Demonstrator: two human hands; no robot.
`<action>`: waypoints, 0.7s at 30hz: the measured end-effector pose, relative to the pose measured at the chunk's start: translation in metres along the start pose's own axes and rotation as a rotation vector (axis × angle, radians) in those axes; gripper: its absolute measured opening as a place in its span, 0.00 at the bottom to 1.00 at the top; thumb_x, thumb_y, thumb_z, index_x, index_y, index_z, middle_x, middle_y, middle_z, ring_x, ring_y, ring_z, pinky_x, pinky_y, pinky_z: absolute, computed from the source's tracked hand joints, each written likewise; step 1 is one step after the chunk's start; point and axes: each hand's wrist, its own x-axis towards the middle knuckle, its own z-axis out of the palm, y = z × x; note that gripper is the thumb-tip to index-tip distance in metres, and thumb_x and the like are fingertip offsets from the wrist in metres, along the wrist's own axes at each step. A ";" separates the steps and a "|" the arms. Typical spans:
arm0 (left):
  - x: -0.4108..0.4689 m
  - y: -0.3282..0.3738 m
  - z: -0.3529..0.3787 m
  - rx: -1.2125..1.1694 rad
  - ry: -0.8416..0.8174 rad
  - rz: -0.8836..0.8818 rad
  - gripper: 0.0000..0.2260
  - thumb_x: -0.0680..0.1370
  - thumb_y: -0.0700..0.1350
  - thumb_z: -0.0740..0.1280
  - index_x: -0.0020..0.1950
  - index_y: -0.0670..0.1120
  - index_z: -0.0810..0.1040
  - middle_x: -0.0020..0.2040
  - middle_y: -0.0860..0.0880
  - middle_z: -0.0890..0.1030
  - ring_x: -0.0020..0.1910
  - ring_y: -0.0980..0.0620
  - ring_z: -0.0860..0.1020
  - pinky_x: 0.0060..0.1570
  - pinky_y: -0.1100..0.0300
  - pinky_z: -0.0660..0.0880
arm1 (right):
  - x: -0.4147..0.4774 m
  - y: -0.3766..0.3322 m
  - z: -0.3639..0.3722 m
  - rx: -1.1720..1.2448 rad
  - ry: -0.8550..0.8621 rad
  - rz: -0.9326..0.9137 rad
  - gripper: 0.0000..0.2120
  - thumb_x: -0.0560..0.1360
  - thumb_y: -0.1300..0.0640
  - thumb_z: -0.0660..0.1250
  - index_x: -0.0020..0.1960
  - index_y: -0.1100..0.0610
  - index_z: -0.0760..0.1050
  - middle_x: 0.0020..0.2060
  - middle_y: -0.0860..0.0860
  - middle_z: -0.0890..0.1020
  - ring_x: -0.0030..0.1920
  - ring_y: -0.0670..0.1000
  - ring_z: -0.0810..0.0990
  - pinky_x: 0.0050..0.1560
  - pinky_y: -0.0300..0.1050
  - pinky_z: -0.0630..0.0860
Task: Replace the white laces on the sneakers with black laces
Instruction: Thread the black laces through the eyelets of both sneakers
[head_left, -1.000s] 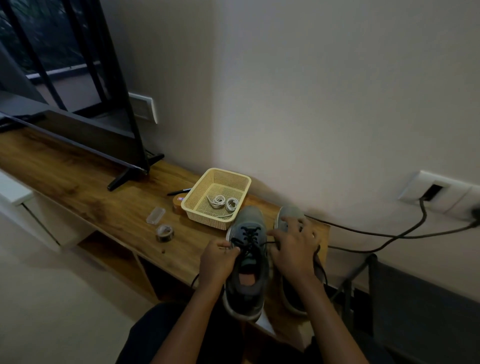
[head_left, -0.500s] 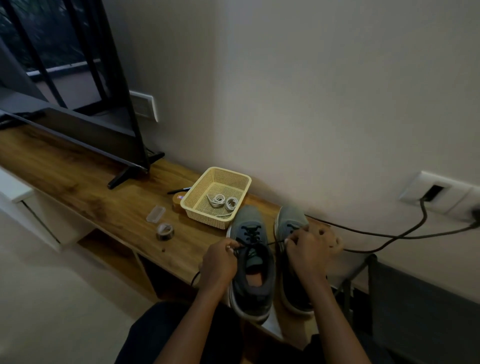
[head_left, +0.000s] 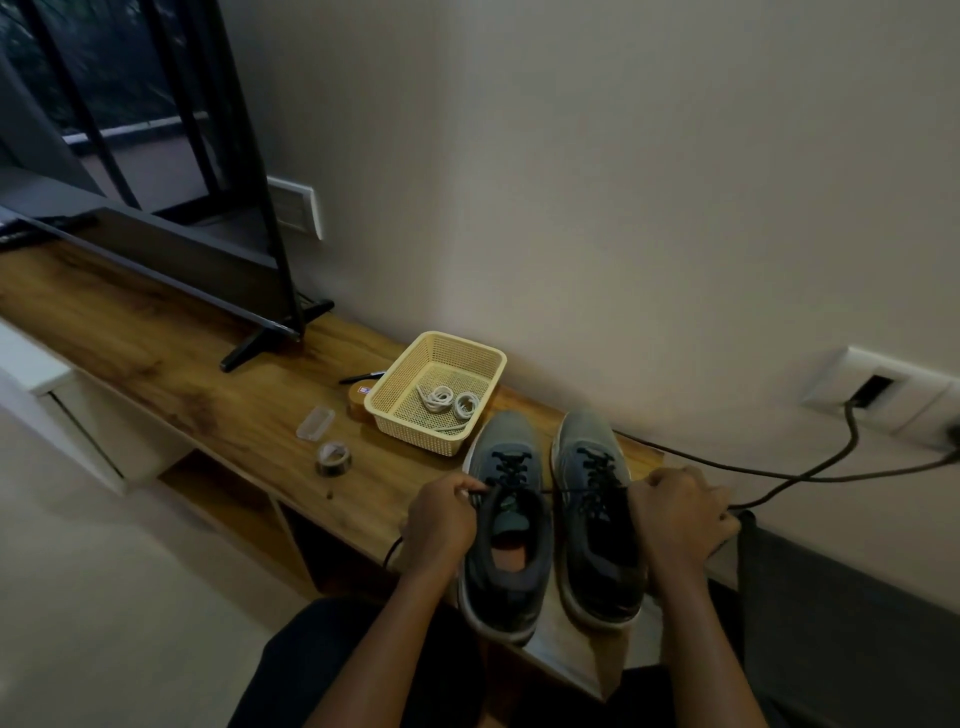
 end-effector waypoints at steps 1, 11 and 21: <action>0.000 0.001 0.000 0.023 0.010 0.010 0.16 0.81 0.42 0.57 0.40 0.60 0.75 0.57 0.54 0.79 0.57 0.50 0.75 0.61 0.46 0.69 | 0.000 -0.001 -0.001 0.004 0.002 -0.023 0.11 0.73 0.58 0.62 0.49 0.60 0.82 0.55 0.57 0.75 0.56 0.61 0.68 0.57 0.53 0.63; 0.000 0.004 0.005 0.144 0.004 0.113 0.05 0.79 0.49 0.63 0.48 0.55 0.78 0.50 0.57 0.80 0.55 0.53 0.76 0.59 0.51 0.62 | -0.026 -0.031 0.024 -0.014 -0.092 -0.703 0.07 0.72 0.59 0.66 0.46 0.50 0.81 0.50 0.45 0.81 0.60 0.55 0.68 0.65 0.55 0.48; -0.003 0.006 -0.004 0.211 0.139 0.096 0.06 0.79 0.47 0.64 0.50 0.54 0.81 0.52 0.56 0.81 0.59 0.53 0.73 0.56 0.54 0.56 | -0.018 -0.021 0.010 -0.028 0.002 -0.464 0.07 0.72 0.59 0.65 0.44 0.52 0.81 0.40 0.50 0.80 0.56 0.56 0.69 0.61 0.52 0.55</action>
